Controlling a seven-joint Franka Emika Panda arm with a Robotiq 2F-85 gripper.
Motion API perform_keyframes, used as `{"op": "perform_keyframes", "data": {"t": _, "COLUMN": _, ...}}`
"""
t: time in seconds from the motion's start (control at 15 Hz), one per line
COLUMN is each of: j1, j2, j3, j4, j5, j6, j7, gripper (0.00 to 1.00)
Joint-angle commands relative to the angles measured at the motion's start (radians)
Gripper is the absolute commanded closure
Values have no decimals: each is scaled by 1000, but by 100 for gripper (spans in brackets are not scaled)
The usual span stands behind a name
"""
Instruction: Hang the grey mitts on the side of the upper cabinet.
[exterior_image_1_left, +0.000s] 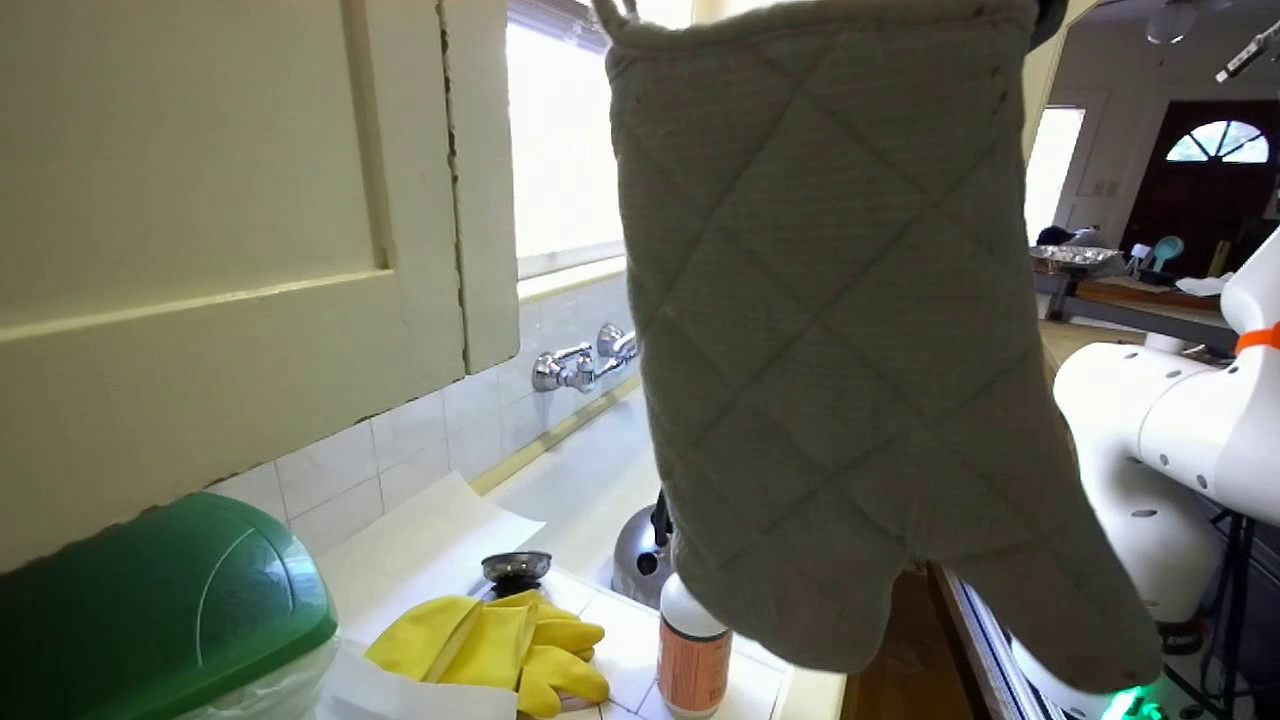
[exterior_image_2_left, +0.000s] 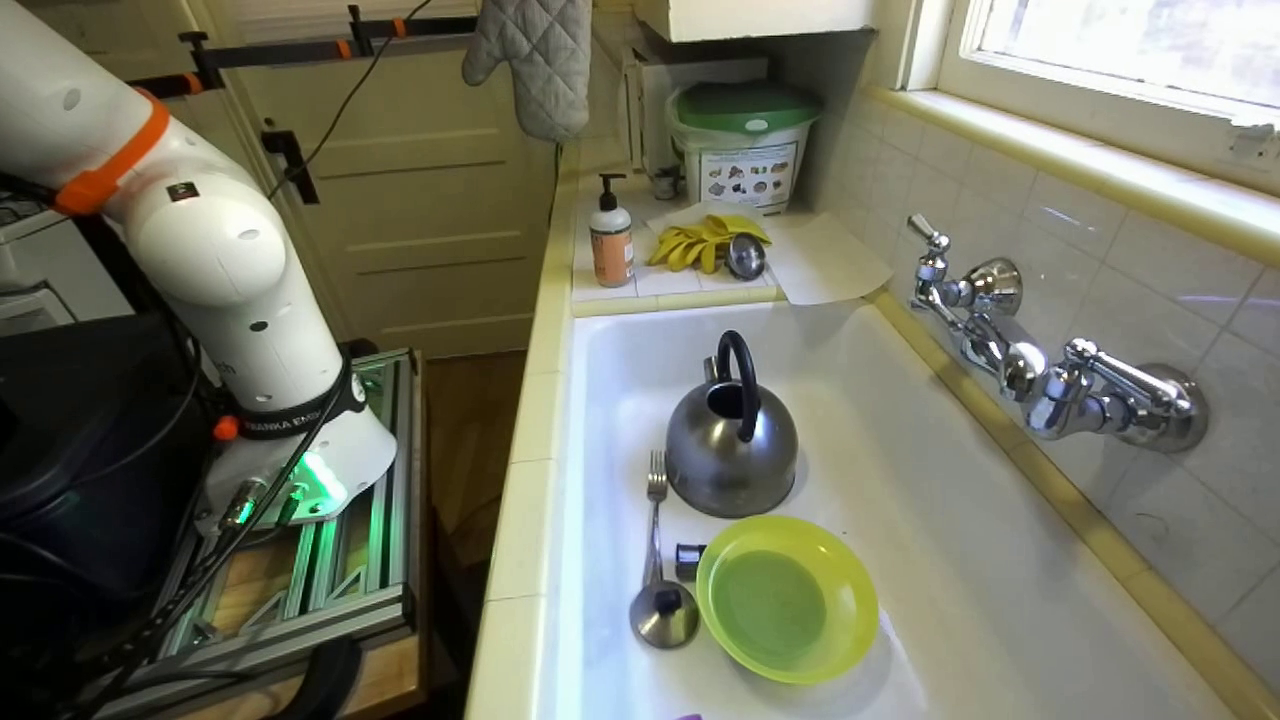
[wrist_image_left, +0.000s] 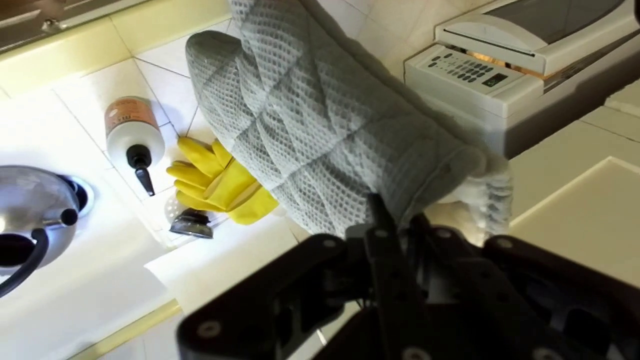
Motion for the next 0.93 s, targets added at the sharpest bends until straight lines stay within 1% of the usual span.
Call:
{"op": "perform_keyframes", "data": {"t": 0.0, "j1": -54, "j2": -21, "j3": 23, "j4": 21, "j5": 30, "j6": -41, "j7": -49, "gripper": 91}}
{"op": "perform_keyframes", "data": {"t": 0.13, "j1": -65, "j2": -45, "j3": 11, "j4": 40, "j5": 35, "j6": -76, "j7": -88, "gripper": 91}}
{"op": "perform_keyframes", "data": {"t": 0.47, "j1": -67, "j2": -49, "j3": 11, "j4": 41, "j5": 35, "j6": -82, "j7": -99, "gripper": 91}}
{"op": "perform_keyframes", "data": {"t": 0.53, "j1": -67, "j2": -49, "j3": 11, "j4": 41, "j5": 35, "j6": -82, "j7": -99, "gripper": 98}}
{"op": "perform_keyframes", "data": {"t": 0.67, "j1": -72, "j2": -56, "j3": 0, "j4": 65, "j5": 16, "j6": -127, "j7": -160, "gripper": 98}}
{"op": "perform_keyframes", "data": {"t": 0.87, "j1": -92, "j2": -61, "j3": -46, "j4": 127, "j5": 9, "j6": -218, "j7": -306, "gripper": 98}}
